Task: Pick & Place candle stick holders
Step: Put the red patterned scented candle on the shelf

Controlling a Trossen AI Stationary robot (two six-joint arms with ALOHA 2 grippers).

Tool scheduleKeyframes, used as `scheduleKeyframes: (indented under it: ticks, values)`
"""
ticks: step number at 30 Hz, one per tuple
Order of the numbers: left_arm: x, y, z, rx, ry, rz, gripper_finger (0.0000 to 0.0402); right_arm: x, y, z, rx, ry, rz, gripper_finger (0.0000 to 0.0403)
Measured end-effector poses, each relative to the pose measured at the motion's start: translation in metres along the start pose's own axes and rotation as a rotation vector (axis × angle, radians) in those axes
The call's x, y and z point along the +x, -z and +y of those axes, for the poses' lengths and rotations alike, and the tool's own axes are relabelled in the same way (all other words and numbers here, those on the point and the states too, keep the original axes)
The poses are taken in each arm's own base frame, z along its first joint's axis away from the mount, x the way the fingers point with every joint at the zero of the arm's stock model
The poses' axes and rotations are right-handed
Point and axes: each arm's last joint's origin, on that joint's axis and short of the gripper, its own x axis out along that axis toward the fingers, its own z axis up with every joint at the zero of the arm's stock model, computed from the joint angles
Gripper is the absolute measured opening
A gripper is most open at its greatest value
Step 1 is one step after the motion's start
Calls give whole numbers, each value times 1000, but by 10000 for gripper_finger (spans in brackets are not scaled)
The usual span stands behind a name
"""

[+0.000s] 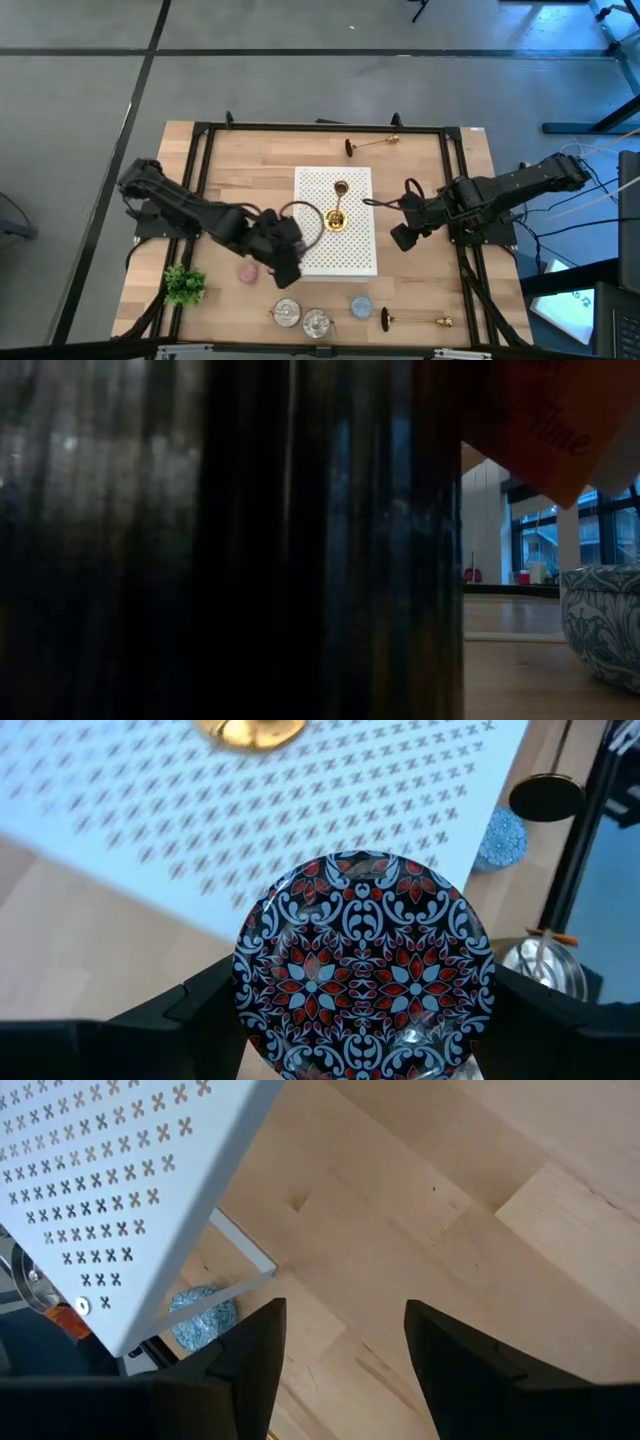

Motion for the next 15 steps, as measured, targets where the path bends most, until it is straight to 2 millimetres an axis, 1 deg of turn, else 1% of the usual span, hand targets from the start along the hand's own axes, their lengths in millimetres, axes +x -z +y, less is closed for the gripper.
scheduleKeyframes:
  ticks: [5,10,15]
  values:
    - [13,-7,-13,50,-34,-16,288,0,5,2,-22,-3,10,209]
    - [29,-4,-17,64,-65,12,288,0,10,3,-45,-5,18,209]
    - [38,-4,-18,50,-76,21,288,0,14,4,-54,-7,21,209]
